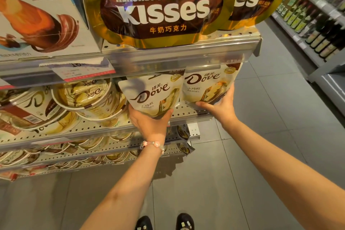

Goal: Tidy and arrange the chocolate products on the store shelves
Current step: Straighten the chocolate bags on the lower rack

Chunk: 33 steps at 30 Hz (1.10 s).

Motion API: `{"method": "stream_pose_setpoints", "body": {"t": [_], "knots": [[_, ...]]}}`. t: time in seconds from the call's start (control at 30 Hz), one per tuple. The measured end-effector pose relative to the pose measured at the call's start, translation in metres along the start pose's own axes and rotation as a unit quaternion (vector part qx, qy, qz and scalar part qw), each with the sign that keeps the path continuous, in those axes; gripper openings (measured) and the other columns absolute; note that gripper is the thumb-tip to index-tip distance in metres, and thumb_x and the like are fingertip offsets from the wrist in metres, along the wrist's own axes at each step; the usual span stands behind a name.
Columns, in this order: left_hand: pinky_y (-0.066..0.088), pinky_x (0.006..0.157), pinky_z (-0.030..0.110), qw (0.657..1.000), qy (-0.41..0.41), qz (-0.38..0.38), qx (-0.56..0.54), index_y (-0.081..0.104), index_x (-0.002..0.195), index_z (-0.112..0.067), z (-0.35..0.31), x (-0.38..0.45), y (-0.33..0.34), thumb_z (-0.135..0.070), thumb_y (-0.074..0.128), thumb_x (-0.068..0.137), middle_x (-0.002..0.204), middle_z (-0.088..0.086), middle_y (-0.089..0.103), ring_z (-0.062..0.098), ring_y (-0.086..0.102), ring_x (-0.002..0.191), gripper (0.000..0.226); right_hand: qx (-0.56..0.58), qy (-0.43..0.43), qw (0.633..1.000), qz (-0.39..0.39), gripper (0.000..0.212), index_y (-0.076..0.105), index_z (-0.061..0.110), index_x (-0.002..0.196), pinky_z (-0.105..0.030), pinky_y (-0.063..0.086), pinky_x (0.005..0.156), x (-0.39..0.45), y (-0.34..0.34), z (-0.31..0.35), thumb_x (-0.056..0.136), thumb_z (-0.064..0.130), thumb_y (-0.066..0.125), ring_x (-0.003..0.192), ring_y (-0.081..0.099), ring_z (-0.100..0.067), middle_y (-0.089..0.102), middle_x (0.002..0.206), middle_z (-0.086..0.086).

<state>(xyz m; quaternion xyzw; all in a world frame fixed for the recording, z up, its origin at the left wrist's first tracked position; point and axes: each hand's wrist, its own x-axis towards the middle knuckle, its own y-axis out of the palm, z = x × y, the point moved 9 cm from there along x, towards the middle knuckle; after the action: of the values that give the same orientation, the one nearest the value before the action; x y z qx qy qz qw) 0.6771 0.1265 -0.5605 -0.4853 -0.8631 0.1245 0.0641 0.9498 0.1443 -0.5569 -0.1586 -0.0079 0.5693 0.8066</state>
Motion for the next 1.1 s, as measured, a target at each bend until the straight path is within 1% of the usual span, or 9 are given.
{"method": "stream_pose_setpoints", "body": {"t": [0.07,0.17,0.27,0.37,0.47,0.67,0.83,1.0,1.1], "knots": [[0.024,0.114,0.042,0.999,0.004,-0.028,0.034,0.016,0.143,-0.006,0.001,-0.005,0.002,-0.032,0.092,0.043,0.141,0.015,0.028,0.029,0.026,0.134,0.129,0.003,-0.010,0.999,-0.039,0.139,-0.004,0.025,0.149,-0.033,0.019,0.112,-0.008,0.005,-0.001,0.049,0.029,0.093,0.141,0.021,-0.018,0.015,0.155,-0.003],[0.021,0.114,0.039,0.998,0.001,-0.050,0.034,0.013,0.144,-0.004,0.002,-0.008,0.007,-0.033,0.092,0.043,0.145,0.016,0.024,0.030,0.023,0.136,0.132,0.003,-0.025,0.996,-0.083,0.140,-0.010,0.021,0.149,-0.024,0.019,0.105,-0.017,0.013,-0.002,0.053,0.024,0.092,0.142,0.018,-0.018,0.008,0.156,-0.004],[0.013,0.109,0.027,0.998,0.000,-0.059,0.029,0.012,0.145,-0.001,0.005,-0.009,0.011,-0.033,0.093,0.042,0.147,0.018,0.022,0.030,0.020,0.138,0.135,0.000,-0.023,0.992,-0.121,0.141,-0.011,0.022,0.149,-0.033,0.023,0.111,-0.018,0.017,-0.005,0.053,0.029,0.092,0.142,0.020,-0.020,0.009,0.156,-0.003],[0.017,0.114,0.036,0.996,-0.008,-0.071,0.048,0.013,0.145,0.000,0.009,-0.008,0.012,-0.036,0.093,0.040,0.147,0.018,0.023,0.031,0.020,0.138,0.136,-0.011,-0.013,0.990,-0.139,0.143,-0.011,0.024,0.149,-0.046,0.023,0.114,-0.018,0.021,-0.010,0.050,0.039,0.091,0.143,0.018,-0.024,0.010,0.156,-0.003],[0.017,0.116,0.038,0.995,-0.018,-0.075,0.058,0.011,0.146,-0.002,0.016,-0.005,0.014,-0.036,0.092,0.042,0.149,0.018,0.022,0.031,0.019,0.140,0.137,-0.014,-0.001,0.990,-0.138,0.143,-0.010,0.026,0.149,-0.054,0.023,0.114,-0.017,0.025,-0.017,0.049,0.046,0.090,0.143,0.018,-0.025,0.012,0.157,-0.002],[0.013,0.117,0.040,0.994,-0.015,-0.078,0.075,0.008,0.147,-0.002,0.016,-0.004,0.014,-0.033,0.091,0.049,0.151,0.018,0.021,0.030,0.018,0.141,0.132,-0.006,0.019,0.993,-0.120,0.140,-0.008,0.025,0.149,-0.049,0.025,0.115,-0.012,0.024,-0.027,0.051,0.045,0.089,0.143,0.022,-0.024,0.017,0.156,-0.002],[0.014,0.116,0.040,0.993,0.017,-0.063,0.100,0.012,0.145,0.001,0.016,0.002,0.010,-0.039,0.089,0.050,0.148,0.019,0.028,0.033,0.025,0.138,0.129,0.011,0.022,0.994,-0.102,0.140,0.005,0.033,0.147,-0.051,0.034,0.110,-0.010,0.025,-0.028,0.035,0.066,0.083,0.139,0.031,-0.021,0.028,0.152,0.001],[0.020,0.113,0.046,0.989,0.057,-0.057,0.127,0.023,0.140,0.004,0.013,0.013,0.005,-0.040,0.089,0.048,0.142,0.021,0.037,0.034,0.032,0.134,0.122,0.010,0.005,0.996,-0.084,0.119,0.016,0.030,0.145,-0.042,0.042,0.105,-0.008,0.027,-0.026,0.052,0.041,0.090,0.130,0.041,-0.017,0.039,0.142,0.003],[0.023,0.111,0.047,0.987,0.060,-0.050,0.140,0.028,0.139,0.003,0.013,0.019,0.005,-0.040,0.090,0.046,0.140,0.019,0.040,0.033,0.034,0.133,0.119,0.004,0.003,0.996,-0.086,0.116,0.018,0.031,0.143,-0.042,0.044,0.104,-0.009,0.027,-0.026,0.052,0.043,0.089,0.128,0.043,-0.016,0.041,0.140,0.005]]}}
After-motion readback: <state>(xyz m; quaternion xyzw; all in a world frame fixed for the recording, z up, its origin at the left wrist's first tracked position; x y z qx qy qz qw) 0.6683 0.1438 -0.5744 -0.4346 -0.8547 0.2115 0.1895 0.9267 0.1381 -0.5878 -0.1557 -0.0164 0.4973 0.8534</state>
